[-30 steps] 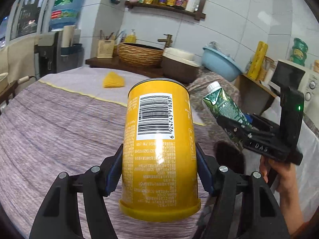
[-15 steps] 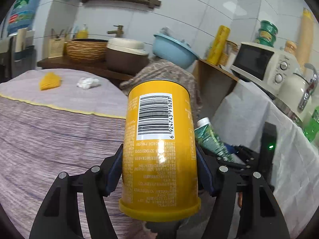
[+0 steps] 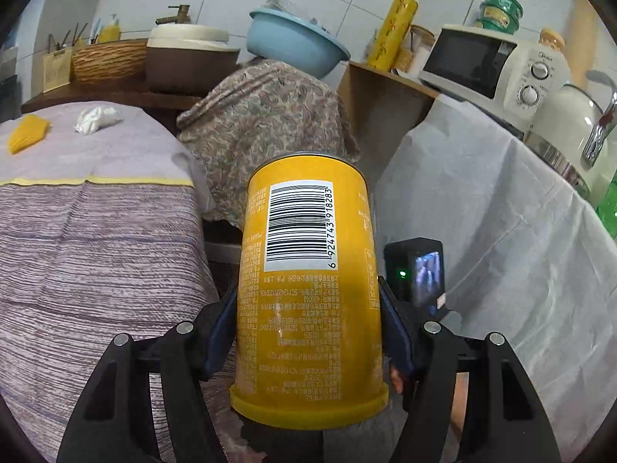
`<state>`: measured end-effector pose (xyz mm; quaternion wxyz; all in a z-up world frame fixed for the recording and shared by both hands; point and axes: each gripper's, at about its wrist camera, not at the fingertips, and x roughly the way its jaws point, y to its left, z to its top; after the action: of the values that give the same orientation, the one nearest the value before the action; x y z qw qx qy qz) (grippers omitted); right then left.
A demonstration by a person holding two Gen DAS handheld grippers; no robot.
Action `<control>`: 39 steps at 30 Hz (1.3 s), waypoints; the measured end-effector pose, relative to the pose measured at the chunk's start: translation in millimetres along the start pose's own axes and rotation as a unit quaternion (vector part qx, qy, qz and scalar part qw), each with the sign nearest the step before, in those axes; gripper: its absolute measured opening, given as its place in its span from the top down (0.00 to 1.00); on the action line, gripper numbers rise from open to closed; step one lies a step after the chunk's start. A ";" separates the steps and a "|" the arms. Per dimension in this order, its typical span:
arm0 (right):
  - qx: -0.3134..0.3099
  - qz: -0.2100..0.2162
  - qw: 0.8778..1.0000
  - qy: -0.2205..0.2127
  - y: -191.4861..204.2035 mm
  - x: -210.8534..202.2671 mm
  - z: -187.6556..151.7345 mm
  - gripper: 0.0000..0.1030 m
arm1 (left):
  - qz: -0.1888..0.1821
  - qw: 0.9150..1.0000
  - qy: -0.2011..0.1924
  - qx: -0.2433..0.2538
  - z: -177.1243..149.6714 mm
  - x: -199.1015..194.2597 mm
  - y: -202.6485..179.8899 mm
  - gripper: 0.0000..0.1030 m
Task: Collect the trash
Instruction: 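Carry the green milk carton to the trash bin and release it with the right tool, then lower the yellow chip can into the trash bin and open the left tool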
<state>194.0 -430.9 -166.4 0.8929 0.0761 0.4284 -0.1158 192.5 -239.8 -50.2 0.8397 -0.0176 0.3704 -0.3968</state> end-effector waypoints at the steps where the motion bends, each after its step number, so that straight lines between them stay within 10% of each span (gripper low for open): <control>1: 0.004 0.000 1.000 0.005 -2.8 5.9 -1.4 0.42 | 0.000 1.000 0.004 0.001 -1.5 3.3 -0.4 0.37; 9: 0.025 -0.024 0.999 0.013 -15.6 31.9 -10.1 0.31 | 0.007 1.000 0.027 0.003 -5.4 26.9 -0.7 0.37; 39: 0.025 -0.078 0.994 -0.078 6.3 -102.7 -102.2 0.25 | -0.005 0.981 0.192 0.036 12.9 198.6 -29.9 0.35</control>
<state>57.1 -386.3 -149.2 0.9098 0.0552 0.3586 -0.2017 262.8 -398.6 -151.9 0.7511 0.0878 0.5101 -0.4099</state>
